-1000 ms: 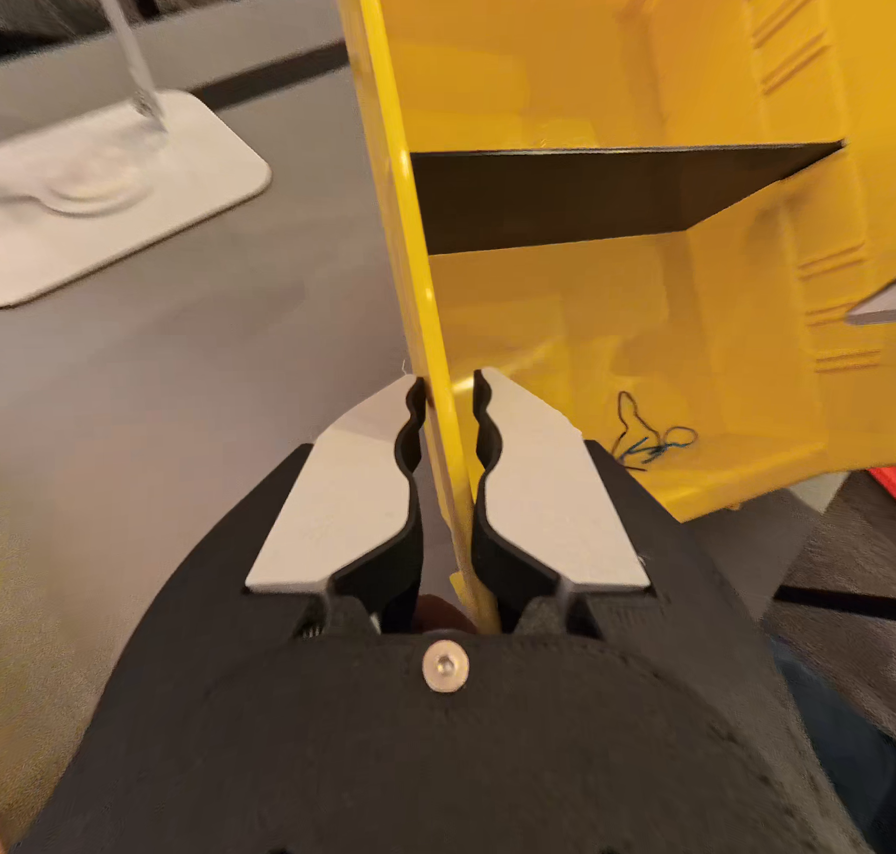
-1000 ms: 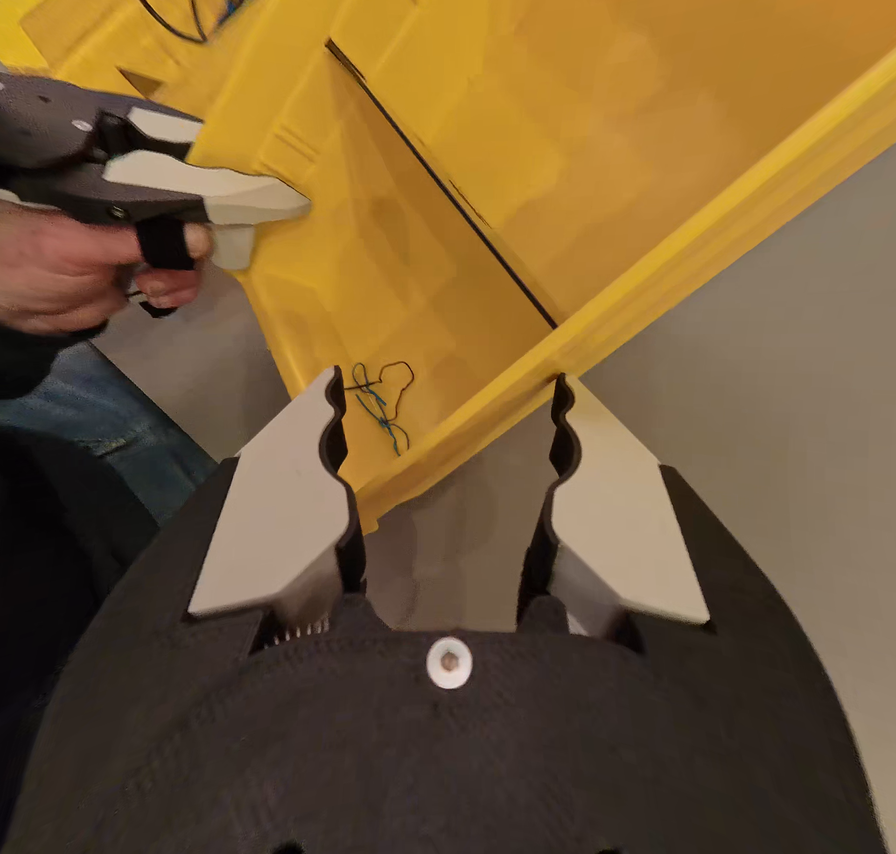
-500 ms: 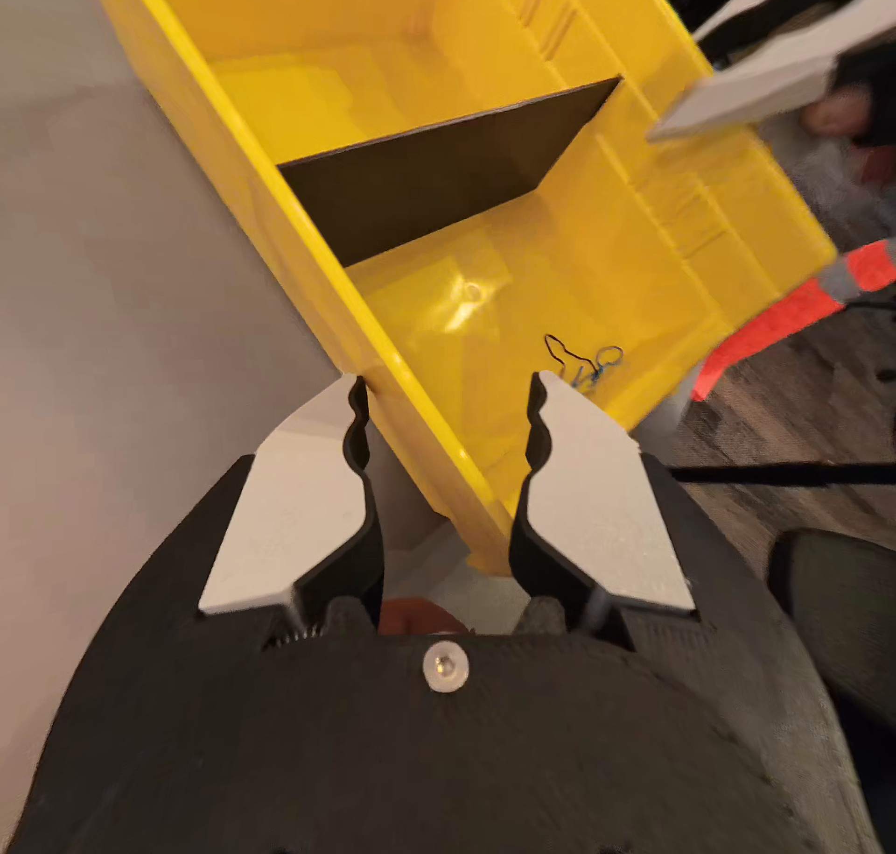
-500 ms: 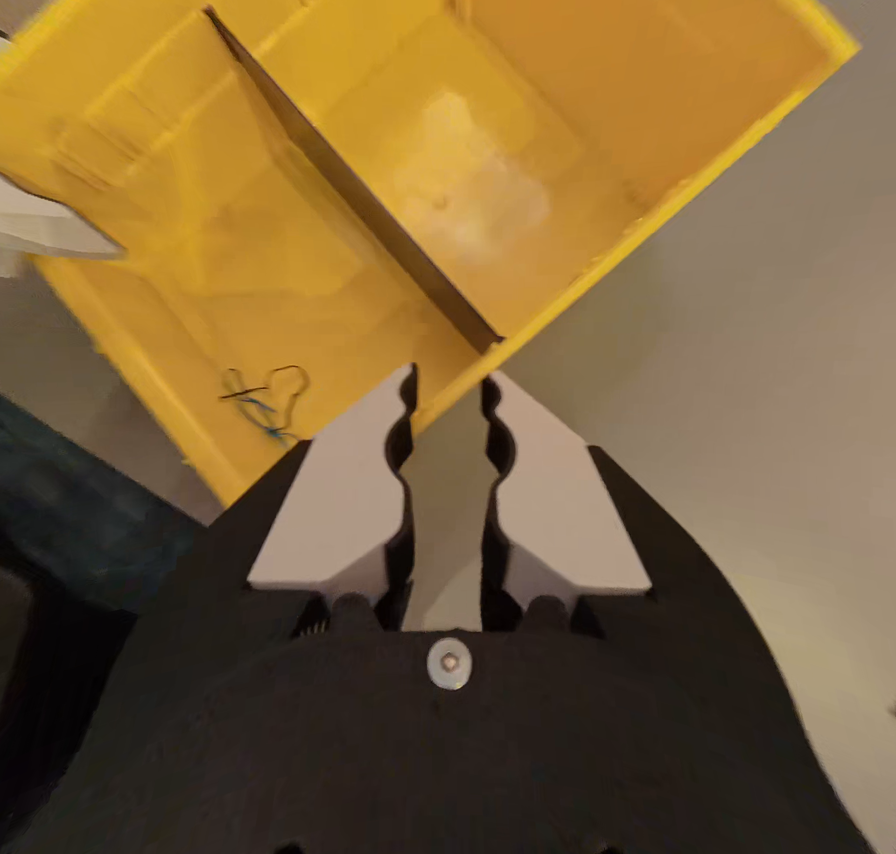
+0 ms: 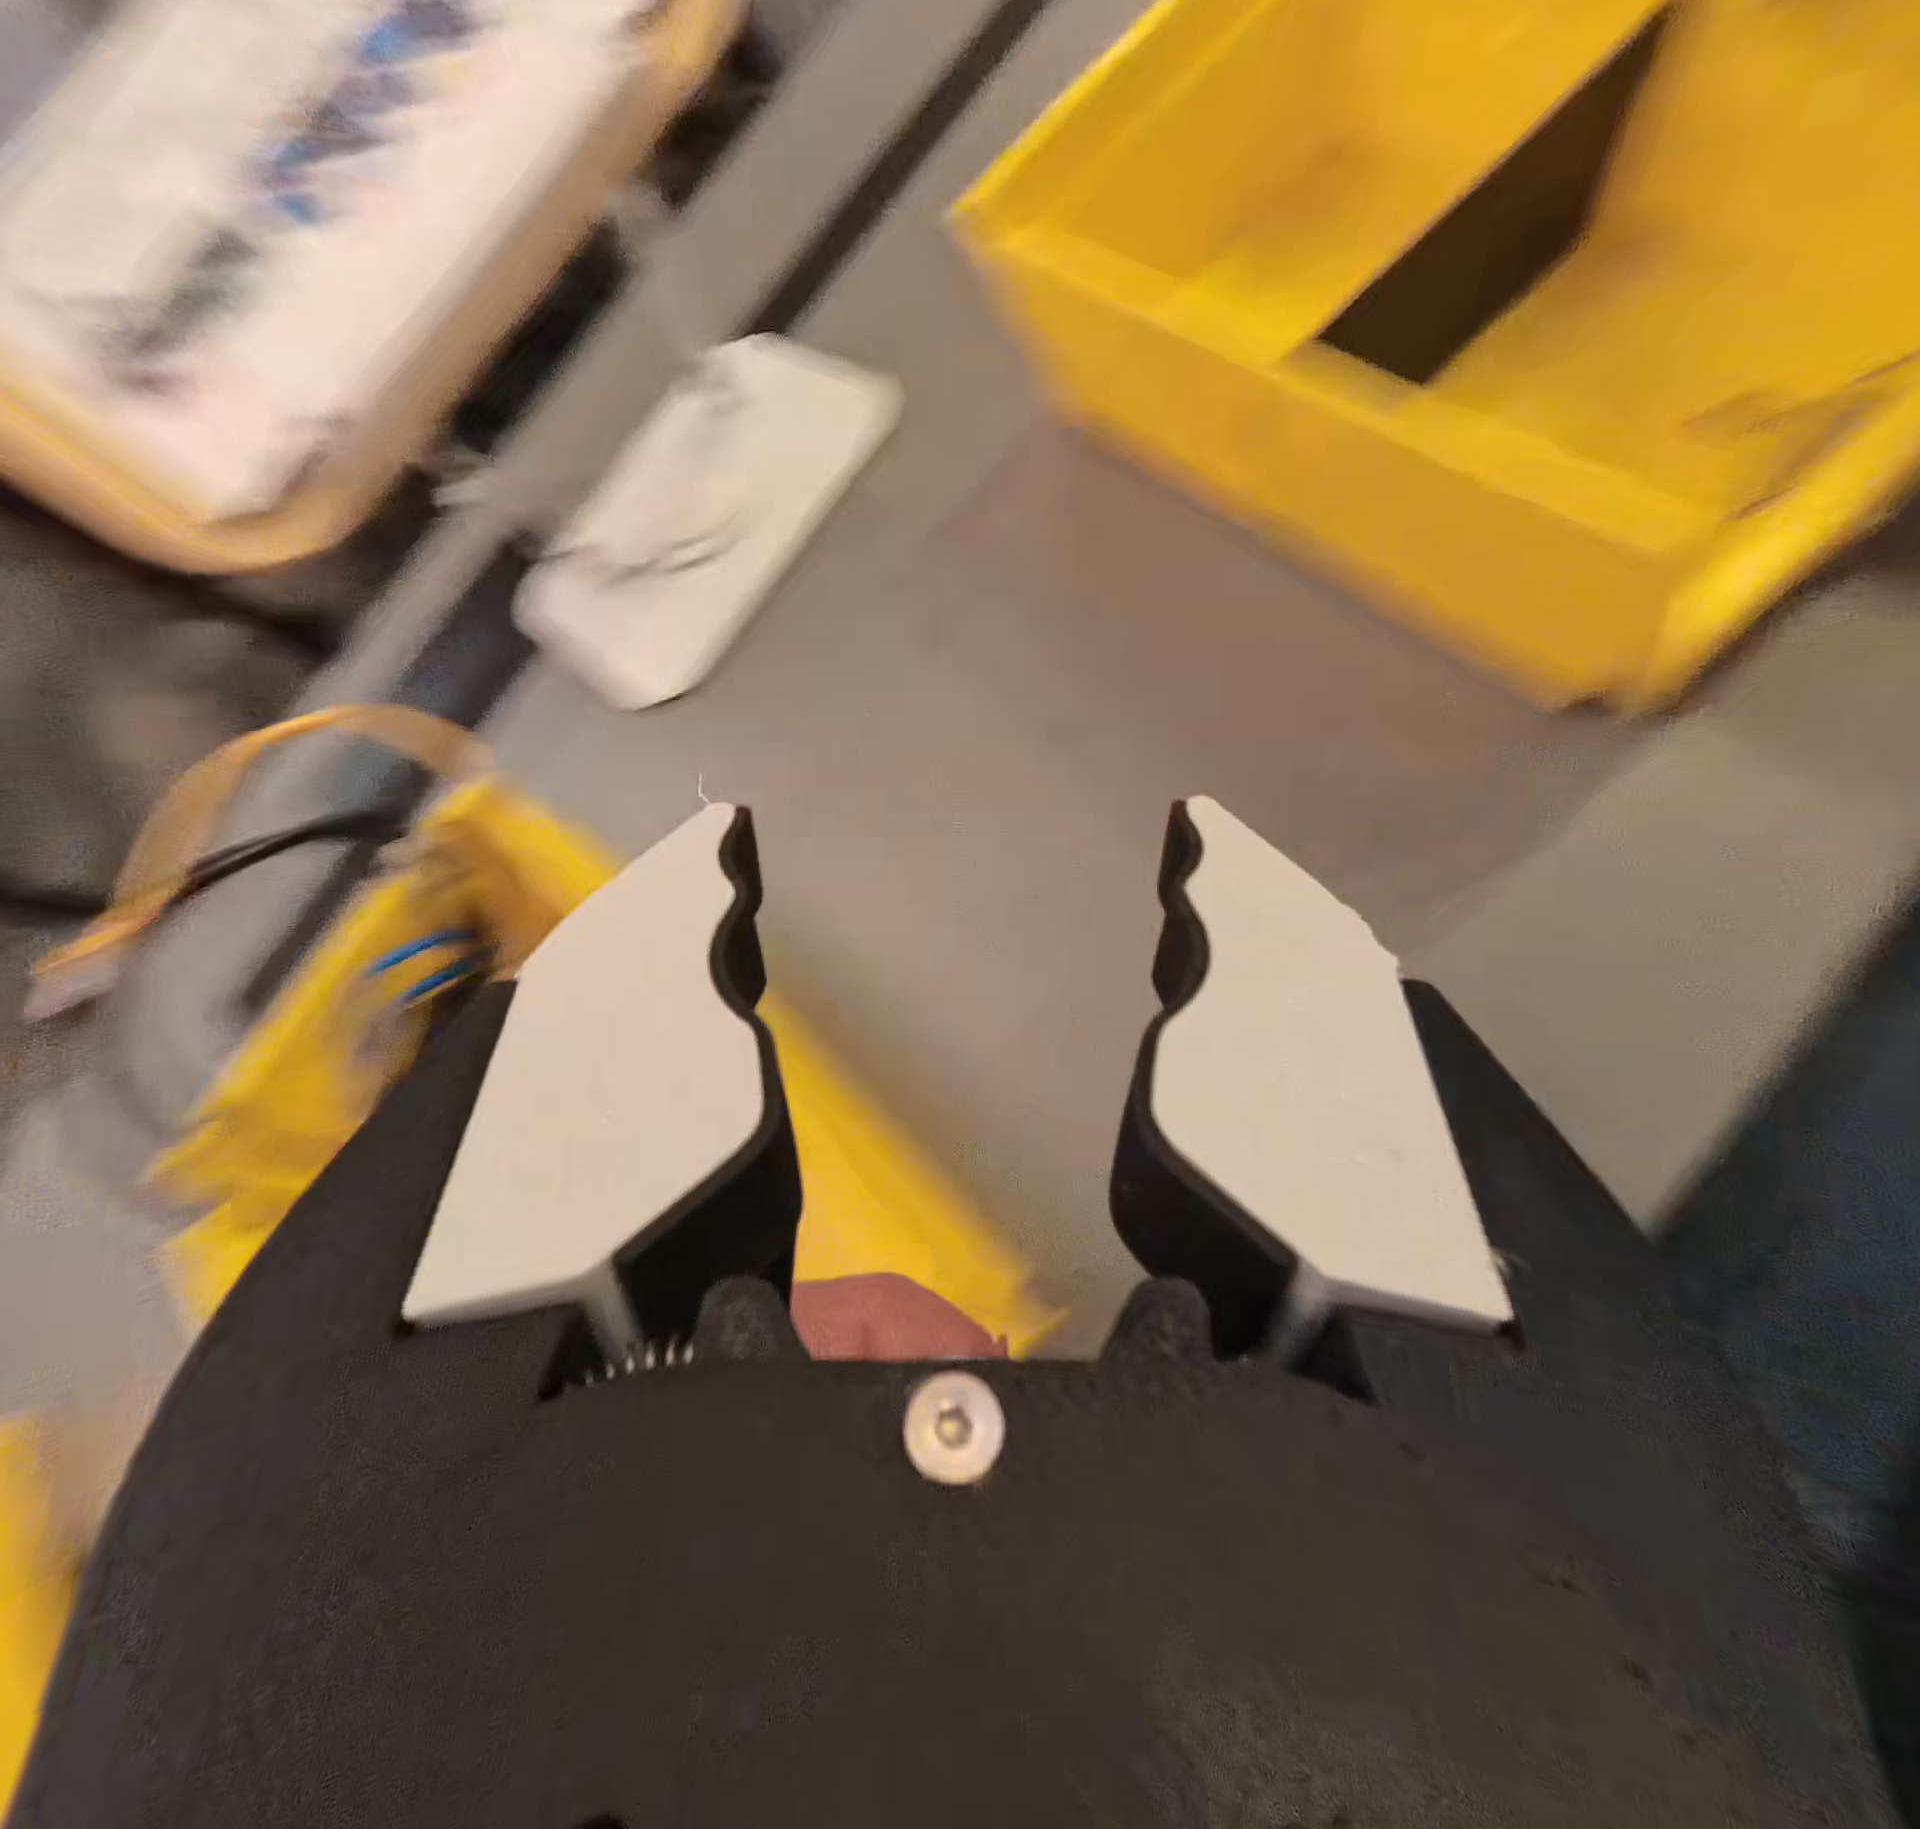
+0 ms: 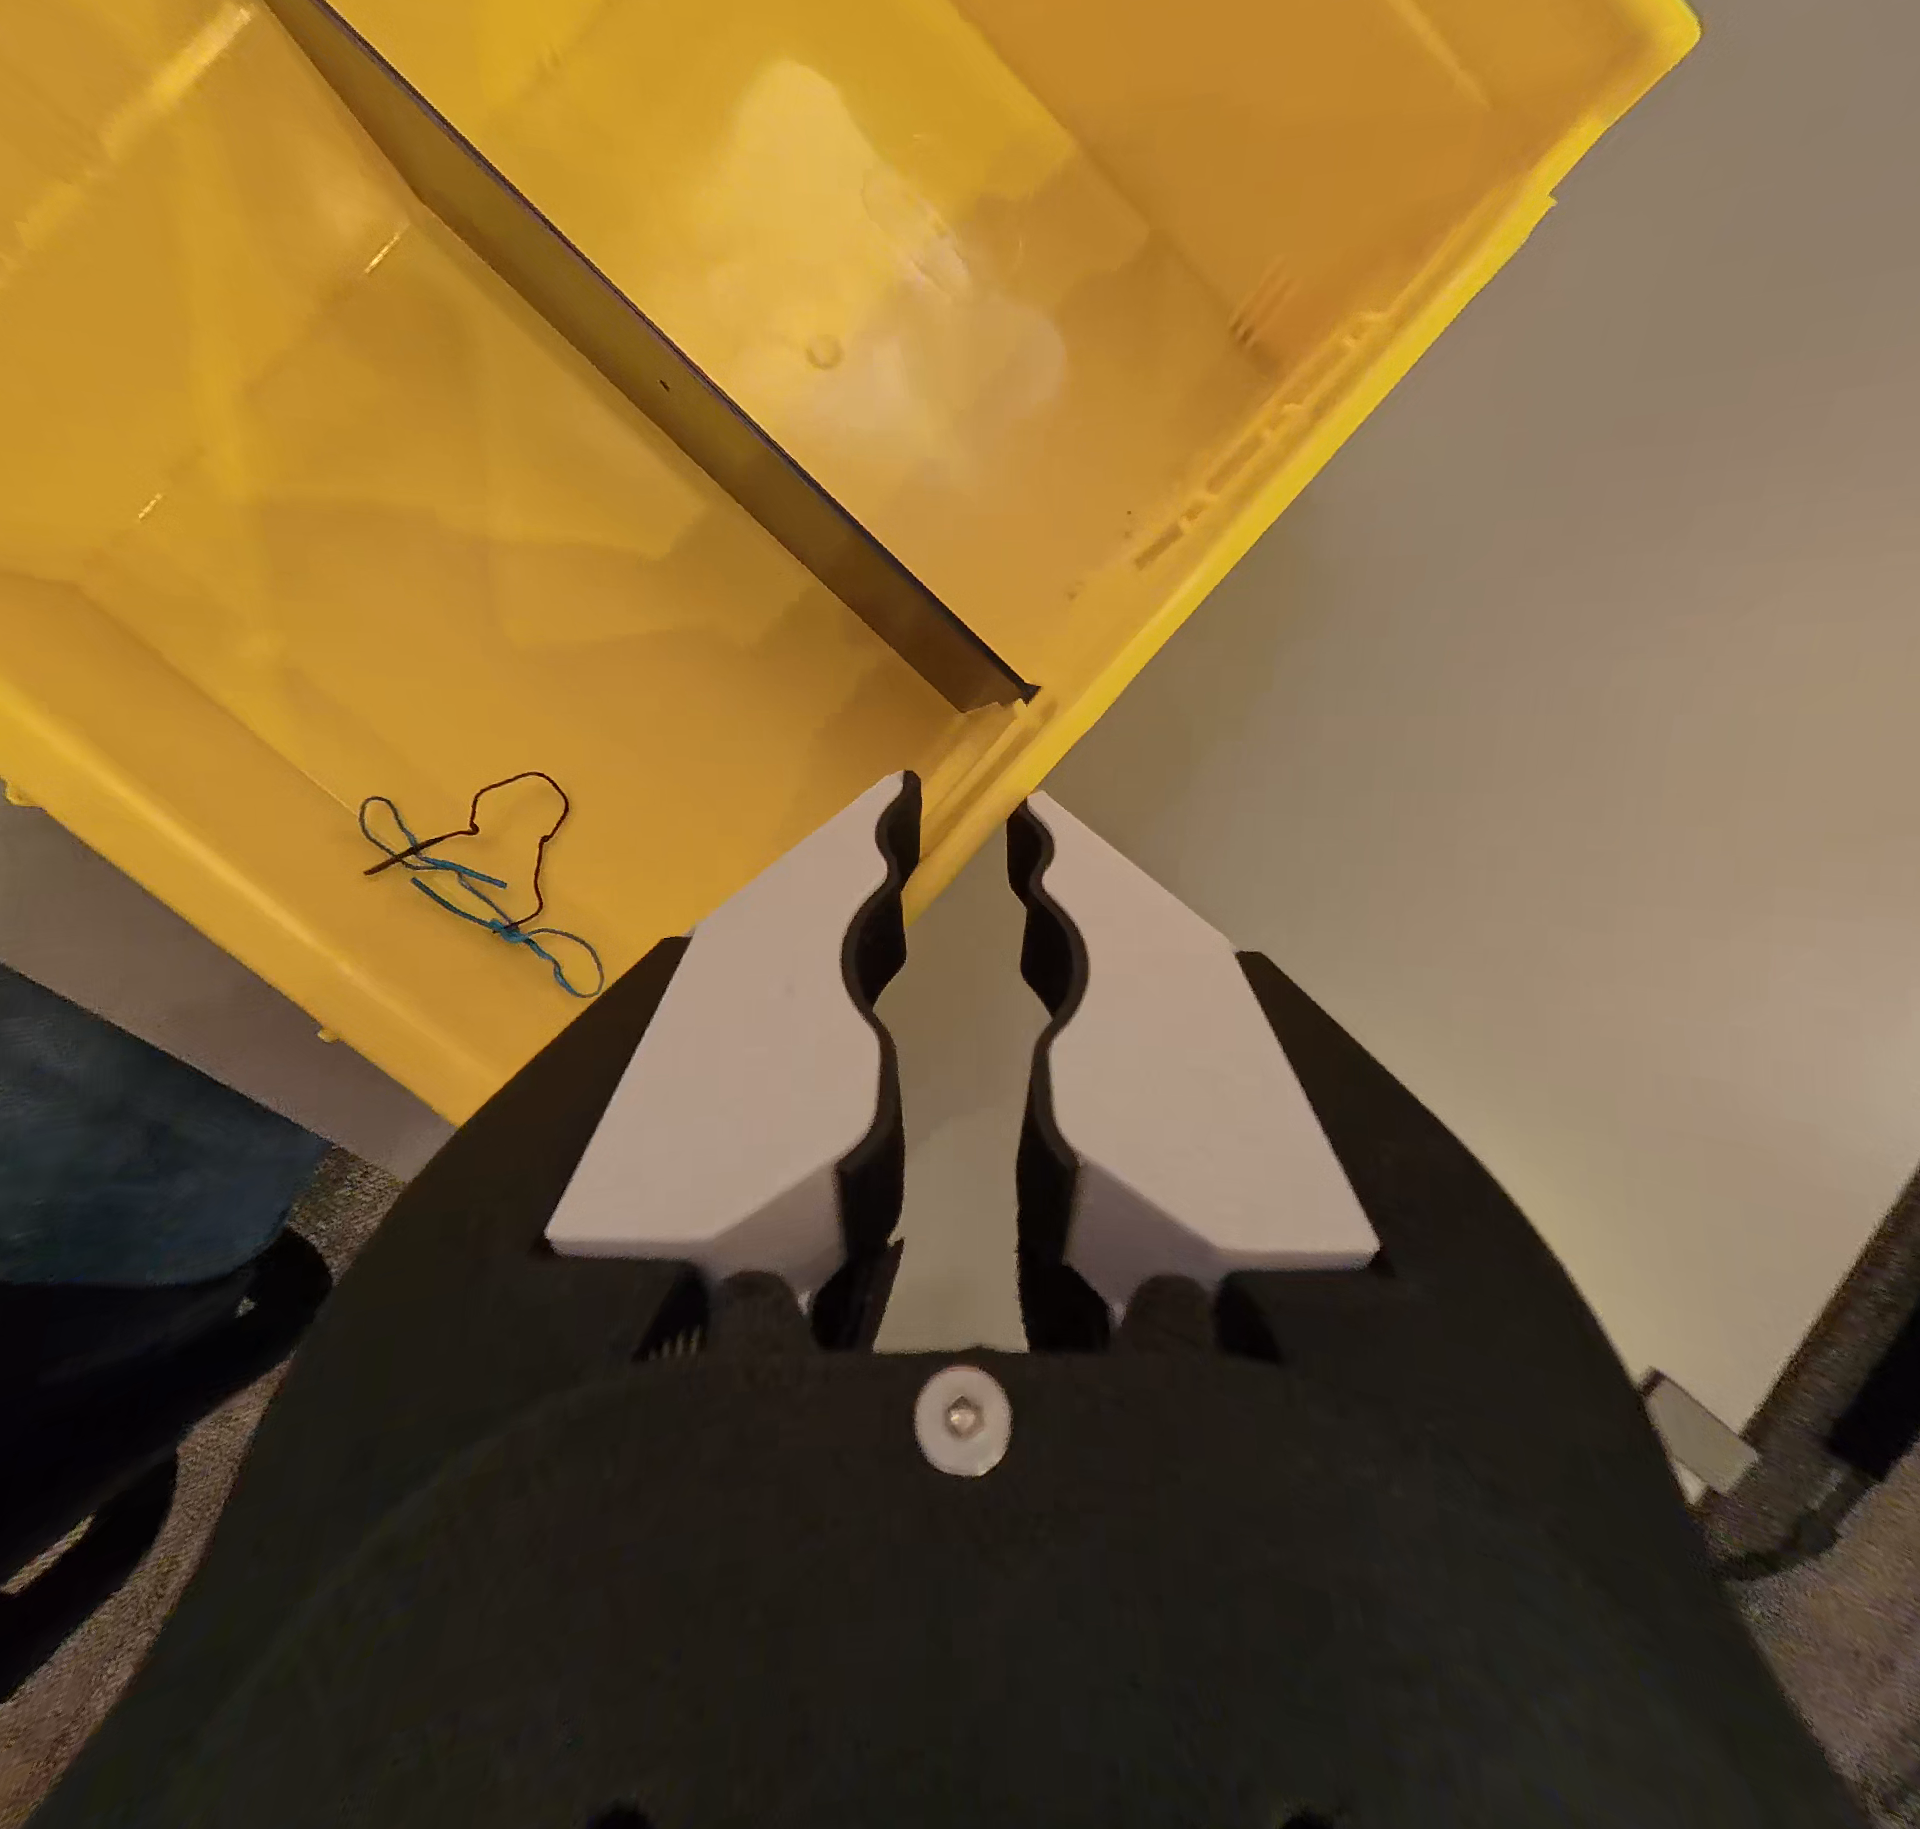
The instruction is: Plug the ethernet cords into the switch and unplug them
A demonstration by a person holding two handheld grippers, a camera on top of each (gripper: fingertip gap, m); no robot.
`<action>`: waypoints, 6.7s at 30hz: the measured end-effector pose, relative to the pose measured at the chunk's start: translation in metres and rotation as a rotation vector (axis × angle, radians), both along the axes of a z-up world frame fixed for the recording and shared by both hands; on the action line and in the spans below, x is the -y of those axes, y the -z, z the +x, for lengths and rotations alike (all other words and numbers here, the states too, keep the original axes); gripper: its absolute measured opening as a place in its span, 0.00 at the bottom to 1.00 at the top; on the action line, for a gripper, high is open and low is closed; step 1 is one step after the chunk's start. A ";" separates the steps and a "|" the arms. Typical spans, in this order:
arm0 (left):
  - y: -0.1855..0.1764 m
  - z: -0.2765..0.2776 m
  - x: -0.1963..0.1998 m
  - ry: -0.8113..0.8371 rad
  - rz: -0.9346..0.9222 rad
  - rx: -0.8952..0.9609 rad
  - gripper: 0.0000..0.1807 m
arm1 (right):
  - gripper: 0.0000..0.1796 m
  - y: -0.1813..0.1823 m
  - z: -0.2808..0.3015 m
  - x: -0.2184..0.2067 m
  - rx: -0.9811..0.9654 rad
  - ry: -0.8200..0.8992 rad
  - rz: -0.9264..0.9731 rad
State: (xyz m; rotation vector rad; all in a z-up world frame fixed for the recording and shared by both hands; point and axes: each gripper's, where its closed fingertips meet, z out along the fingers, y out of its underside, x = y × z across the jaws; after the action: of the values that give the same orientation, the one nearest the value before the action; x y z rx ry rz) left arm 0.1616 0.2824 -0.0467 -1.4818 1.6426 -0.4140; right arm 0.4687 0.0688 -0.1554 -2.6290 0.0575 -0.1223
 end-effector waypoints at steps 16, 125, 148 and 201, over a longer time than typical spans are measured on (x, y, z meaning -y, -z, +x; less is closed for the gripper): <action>0.132 -0.232 -0.203 -0.635 -0.274 -0.146 0.07 | 0.06 -0.001 0.065 0.034 0.059 0.006 -0.116; 0.100 -0.175 -0.278 0.024 0.261 -0.548 0.32 | 0.12 -0.111 -0.117 -0.074 0.192 -0.482 0.439; -0.133 -0.181 -0.250 -0.095 0.518 -0.358 0.32 | 0.12 -0.126 -0.157 -0.081 0.194 -0.575 0.523; -0.026 0.064 -0.010 0.600 -0.089 -0.567 0.39 | 0.06 -0.147 -0.210 -0.230 1.145 -0.947 0.520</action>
State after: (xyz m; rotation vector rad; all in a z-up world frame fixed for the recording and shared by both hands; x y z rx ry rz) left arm 0.2259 0.2920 -0.0204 -1.2033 2.5654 -0.4111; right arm 0.2588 0.2987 -0.0082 -1.5167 -1.2858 -1.0397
